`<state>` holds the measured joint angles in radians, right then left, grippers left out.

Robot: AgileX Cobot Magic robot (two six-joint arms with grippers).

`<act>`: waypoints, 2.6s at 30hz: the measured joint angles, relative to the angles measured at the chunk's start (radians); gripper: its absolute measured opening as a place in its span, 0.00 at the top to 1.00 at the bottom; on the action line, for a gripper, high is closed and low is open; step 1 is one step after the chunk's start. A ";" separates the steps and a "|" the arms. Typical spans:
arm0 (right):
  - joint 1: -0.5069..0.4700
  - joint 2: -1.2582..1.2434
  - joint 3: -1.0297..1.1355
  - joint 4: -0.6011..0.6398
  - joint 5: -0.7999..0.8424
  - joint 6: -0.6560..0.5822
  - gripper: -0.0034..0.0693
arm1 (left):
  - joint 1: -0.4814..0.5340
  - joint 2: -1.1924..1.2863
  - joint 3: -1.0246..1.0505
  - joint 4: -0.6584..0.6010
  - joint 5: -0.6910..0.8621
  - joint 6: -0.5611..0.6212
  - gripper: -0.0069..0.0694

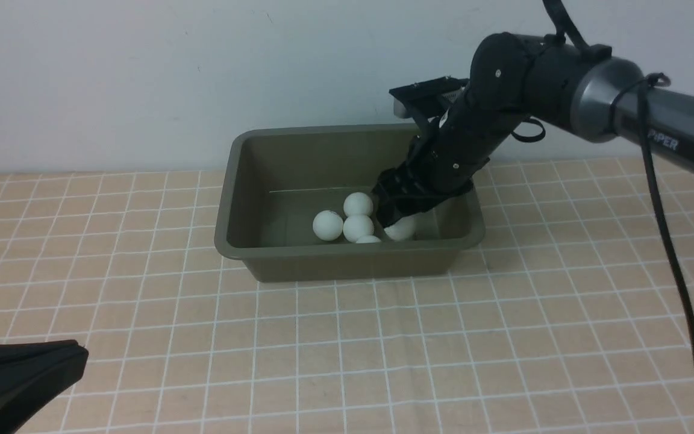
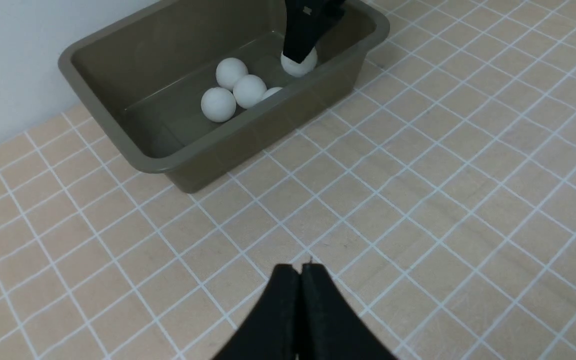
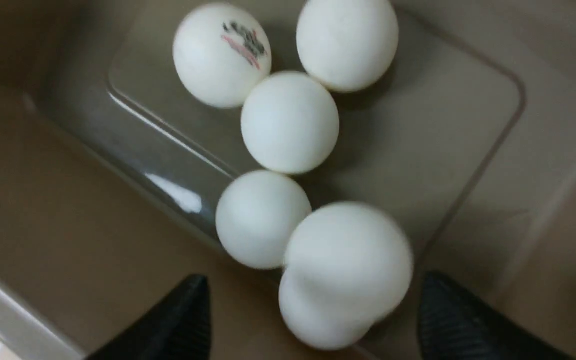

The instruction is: Put the table tennis balls into the box on the light coffee tablecloth.

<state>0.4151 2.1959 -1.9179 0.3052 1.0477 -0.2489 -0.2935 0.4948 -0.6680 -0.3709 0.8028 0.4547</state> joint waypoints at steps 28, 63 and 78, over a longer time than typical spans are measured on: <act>-0.114 -0.775 -0.075 -0.252 0.168 -0.002 0.98 | 0.000 -0.419 0.273 0.044 -0.410 -0.131 1.00; -0.117 -1.440 1.311 -0.221 -0.697 0.106 0.98 | 0.000 -0.507 0.518 0.037 -0.468 -0.154 1.00; -0.246 -1.538 1.372 -0.275 -0.594 0.085 0.98 | 0.000 -0.507 0.518 0.037 -0.467 -0.154 1.00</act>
<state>0.1695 0.6584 -0.5463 0.0302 0.4535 -0.1642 -0.2935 -0.0124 -0.1505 -0.3344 0.3356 0.3006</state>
